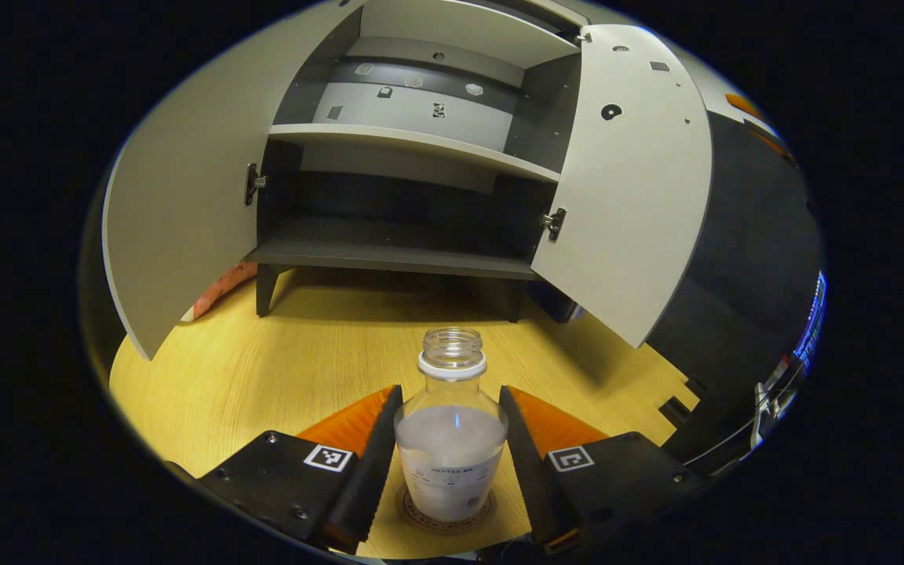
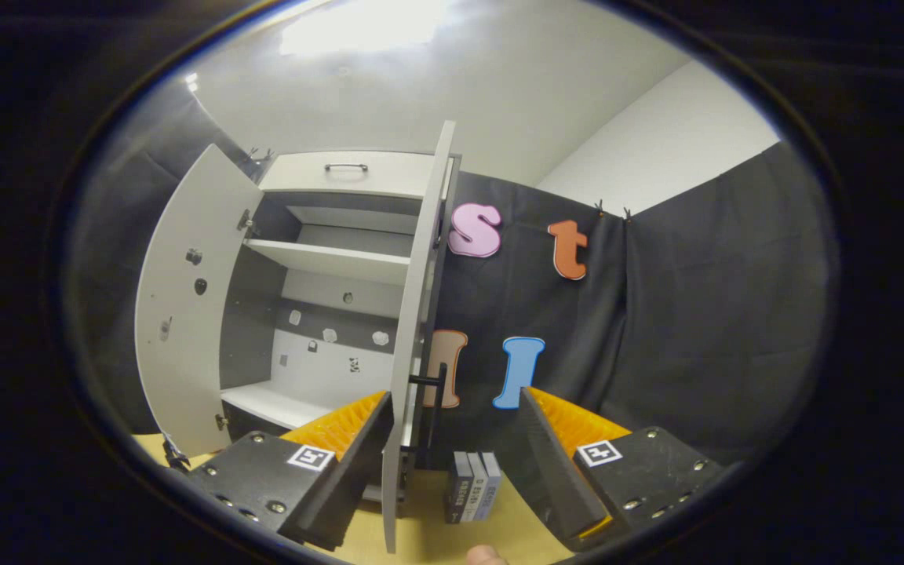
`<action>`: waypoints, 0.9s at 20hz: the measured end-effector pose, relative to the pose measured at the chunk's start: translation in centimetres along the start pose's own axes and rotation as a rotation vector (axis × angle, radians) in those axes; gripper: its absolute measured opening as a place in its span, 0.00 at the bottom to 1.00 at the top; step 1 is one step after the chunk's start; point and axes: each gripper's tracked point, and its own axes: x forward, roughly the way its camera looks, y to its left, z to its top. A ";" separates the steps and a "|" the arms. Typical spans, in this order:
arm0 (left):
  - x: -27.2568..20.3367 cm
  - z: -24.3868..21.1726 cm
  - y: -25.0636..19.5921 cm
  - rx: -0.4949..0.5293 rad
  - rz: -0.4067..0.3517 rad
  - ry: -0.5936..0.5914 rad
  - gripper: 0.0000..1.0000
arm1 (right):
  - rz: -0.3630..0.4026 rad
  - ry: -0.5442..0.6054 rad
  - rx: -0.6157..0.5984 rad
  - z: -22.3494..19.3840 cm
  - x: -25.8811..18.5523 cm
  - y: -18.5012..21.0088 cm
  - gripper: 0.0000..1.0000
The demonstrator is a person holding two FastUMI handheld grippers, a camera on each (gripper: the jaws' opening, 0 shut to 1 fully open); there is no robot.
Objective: Grasp the bottle in the cabinet with the left hand and place it on the coaster, then close the right door with the right hand and the left door with the left hand.
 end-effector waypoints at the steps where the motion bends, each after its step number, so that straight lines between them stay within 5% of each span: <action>1: -0.2 -0.2 -0.1 -0.003 0.001 0.006 0.76 | 0.001 0.000 -0.001 0.0 0.0 0.1 0.96; 18: -2.7 -2.8 -1.1 0.046 0.050 0.101 0.80 | 0.064 -0.006 0.025 0.3 1.0 2.0 0.97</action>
